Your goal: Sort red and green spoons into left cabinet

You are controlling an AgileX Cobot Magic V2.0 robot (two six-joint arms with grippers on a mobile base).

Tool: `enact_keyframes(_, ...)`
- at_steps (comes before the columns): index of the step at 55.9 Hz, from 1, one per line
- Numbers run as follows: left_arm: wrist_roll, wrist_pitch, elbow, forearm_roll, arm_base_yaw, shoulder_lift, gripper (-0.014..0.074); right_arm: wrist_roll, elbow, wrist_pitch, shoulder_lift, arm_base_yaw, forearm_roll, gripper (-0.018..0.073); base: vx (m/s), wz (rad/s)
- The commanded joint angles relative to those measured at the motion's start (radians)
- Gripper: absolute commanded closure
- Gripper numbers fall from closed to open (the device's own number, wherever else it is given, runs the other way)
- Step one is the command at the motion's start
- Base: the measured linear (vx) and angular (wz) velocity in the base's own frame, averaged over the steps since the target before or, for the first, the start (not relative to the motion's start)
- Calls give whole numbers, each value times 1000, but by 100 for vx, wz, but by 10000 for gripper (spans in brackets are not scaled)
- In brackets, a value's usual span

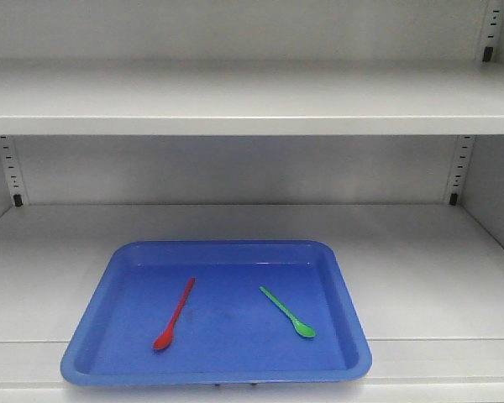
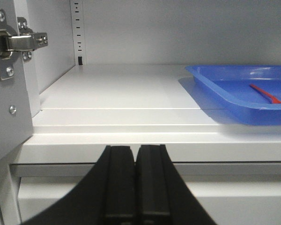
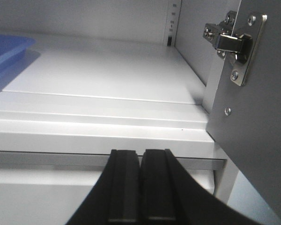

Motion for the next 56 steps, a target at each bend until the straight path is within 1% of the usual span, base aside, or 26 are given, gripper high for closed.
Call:
enact_keyframes(1,0,-80,-2,-8,1,-1,603,-48,38,-143,-72,-4,46,565,0,0)
enact_keyframes(6,0,-80,-2,-8,1,-1,603,-32,109,-178,-162,0,53,564,0,0)
enact_keyframes(9,0,-80,-2,-8,1,-1,603,-11,102,-109,-201,11,46,564,0,0)
enact_keyframes(13,0,-80,-2,-8,1,0,603,-11,103,-115,-183,36,26,564,0,0)
enact_keyframes(20,0,-80,-2,-8,1,0,603,-7,103,-110,-188,82,25,562,0,0)
enact_keyframes(23,0,-80,-2,-8,1,0,603,-7,103,-113,-191,88,25,562,0,0)
enact_keyframes(56,0,-80,-2,-8,1,0,603,-7,103,-111,-191,89,30,562,0,0)
